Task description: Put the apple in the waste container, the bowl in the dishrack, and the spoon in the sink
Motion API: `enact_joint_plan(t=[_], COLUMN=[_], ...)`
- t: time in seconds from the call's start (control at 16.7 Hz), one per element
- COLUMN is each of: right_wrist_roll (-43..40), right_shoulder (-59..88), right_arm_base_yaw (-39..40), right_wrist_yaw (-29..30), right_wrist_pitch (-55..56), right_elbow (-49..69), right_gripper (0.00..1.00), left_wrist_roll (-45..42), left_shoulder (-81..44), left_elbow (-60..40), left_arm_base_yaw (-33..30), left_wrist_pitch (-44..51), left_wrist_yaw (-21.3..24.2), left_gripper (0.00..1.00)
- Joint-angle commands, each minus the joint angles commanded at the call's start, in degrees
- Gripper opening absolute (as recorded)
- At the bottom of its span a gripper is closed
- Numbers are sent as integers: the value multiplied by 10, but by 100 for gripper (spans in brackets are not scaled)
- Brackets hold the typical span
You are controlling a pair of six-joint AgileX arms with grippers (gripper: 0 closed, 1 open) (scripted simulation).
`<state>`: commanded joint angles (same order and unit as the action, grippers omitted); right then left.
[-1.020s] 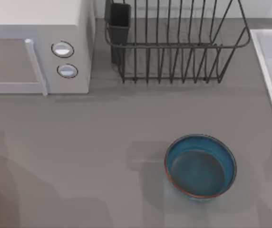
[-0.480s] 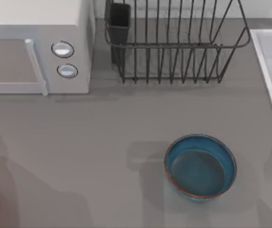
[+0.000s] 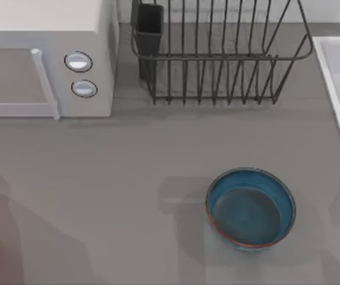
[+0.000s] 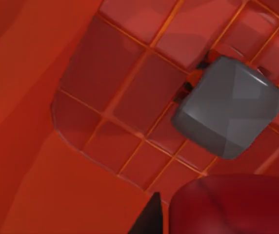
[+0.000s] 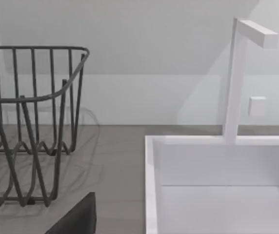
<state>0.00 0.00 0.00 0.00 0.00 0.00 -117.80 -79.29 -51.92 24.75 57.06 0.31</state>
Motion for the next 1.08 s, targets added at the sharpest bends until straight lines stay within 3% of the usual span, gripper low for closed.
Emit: enact_joint_plan(t=[0.06, 0.84, 1.08], right_wrist_roll=[0, 0, 0], right_shoulder=[0, 0, 0], right_arm_base_yaw=[0, 0, 0], right_wrist_yaw=[0, 0, 0], right_wrist_pitch=[0, 0, 0], right_elbow=[0, 0, 0], right_gripper=[100, 100, 100], left_wrist_roll=[0, 0, 0], left_shoulder=[0, 0, 0], left_elbow=[0, 0, 0], left_arm_base_yaw=[0, 0, 0], left_wrist_pitch=[0, 0, 0], left_wrist_yaw=[0, 0, 0], left_gripper=[0, 98, 100])
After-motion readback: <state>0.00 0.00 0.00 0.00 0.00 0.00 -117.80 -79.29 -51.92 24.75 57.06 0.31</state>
